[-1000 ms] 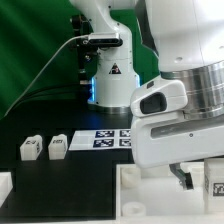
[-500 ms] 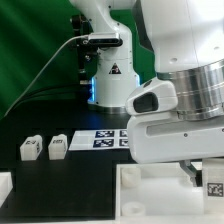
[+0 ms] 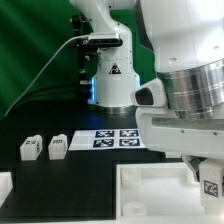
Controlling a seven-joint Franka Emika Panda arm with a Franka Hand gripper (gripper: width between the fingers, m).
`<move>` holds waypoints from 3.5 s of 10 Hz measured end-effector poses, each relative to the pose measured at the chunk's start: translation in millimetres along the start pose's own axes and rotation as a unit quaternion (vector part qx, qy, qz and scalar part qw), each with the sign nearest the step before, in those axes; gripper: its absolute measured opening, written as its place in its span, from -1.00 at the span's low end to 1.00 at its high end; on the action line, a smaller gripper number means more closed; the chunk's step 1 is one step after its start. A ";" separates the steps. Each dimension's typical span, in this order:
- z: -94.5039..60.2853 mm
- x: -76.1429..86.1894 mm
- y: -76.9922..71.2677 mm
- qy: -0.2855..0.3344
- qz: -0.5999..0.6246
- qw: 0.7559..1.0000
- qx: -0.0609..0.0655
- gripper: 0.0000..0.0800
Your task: Assemble one leg
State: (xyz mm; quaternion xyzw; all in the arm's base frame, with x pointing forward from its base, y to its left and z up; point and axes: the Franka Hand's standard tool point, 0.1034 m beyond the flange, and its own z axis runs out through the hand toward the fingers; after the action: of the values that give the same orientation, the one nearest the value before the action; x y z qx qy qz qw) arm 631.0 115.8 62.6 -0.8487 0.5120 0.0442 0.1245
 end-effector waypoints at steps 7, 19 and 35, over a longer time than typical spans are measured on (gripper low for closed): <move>2.1 -5.9 -2.4 -0.031 0.223 0.974 0.018 0.30; -4.7 0.6 -1.1 -0.007 -0.405 0.914 -0.026 0.62; -6.7 -4.2 -7.8 -0.037 0.488 0.872 -0.003 -0.26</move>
Offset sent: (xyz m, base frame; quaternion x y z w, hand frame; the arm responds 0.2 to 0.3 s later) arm 0.0045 -0.0035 0.0052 0.0083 -0.0132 0.2784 0.9603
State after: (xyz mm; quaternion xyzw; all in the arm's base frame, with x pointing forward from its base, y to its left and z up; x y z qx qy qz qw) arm 635.6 121.1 71.2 -0.4893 0.8558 0.1323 0.1032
